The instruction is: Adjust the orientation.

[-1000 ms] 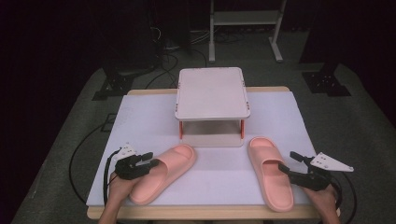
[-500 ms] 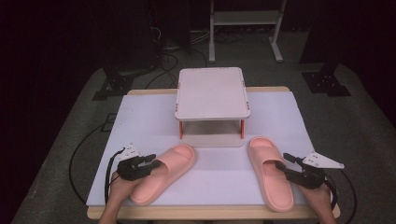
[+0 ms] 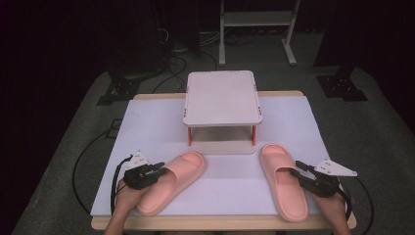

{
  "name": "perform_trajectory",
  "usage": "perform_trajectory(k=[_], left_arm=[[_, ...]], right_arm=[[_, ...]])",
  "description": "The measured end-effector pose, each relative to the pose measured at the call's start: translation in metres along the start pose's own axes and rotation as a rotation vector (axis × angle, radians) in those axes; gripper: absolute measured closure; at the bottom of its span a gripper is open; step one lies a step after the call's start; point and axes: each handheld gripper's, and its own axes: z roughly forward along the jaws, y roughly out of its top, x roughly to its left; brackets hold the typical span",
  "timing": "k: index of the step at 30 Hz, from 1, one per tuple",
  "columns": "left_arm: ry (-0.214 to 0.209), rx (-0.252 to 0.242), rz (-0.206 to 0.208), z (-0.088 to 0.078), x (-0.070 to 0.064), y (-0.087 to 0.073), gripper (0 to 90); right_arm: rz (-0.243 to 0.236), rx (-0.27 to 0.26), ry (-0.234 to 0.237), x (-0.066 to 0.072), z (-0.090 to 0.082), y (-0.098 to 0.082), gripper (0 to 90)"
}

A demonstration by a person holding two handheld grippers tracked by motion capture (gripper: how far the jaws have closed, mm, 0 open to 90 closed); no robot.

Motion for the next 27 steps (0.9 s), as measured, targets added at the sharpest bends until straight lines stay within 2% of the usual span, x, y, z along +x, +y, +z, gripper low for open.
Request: perform_trajectory(k=[4,8,11,18,27], left_arm=[[0.012,0.001,0.006,0.0001,-0.0007,0.0,74.6],[0.006,0.004,0.006,0.0003,-0.0015,0.0,76.8],[-0.006,-0.003,-0.012,0.0001,-0.0014,-0.0005,76.7],[-0.03,-0.028,-0.035,-0.0023,-0.0018,-0.0003,78.2],[-0.045,-0.053,-0.05,-0.004,-0.0036,0.0011,78.2]], right_arm=[[-0.004,0.008,-0.018,0.0014,0.0002,0.0004,62.3],[-0.019,0.015,-0.052,0.0028,-0.0008,0.0014,67.4],[-0.003,0.03,-0.063,0.0016,-0.0016,0.0031,69.4],[-0.008,0.041,-0.094,0.0015,-0.003,0.0044,75.7],[0.007,0.043,-0.068,0.0027,-0.0041,0.0051,82.3]])
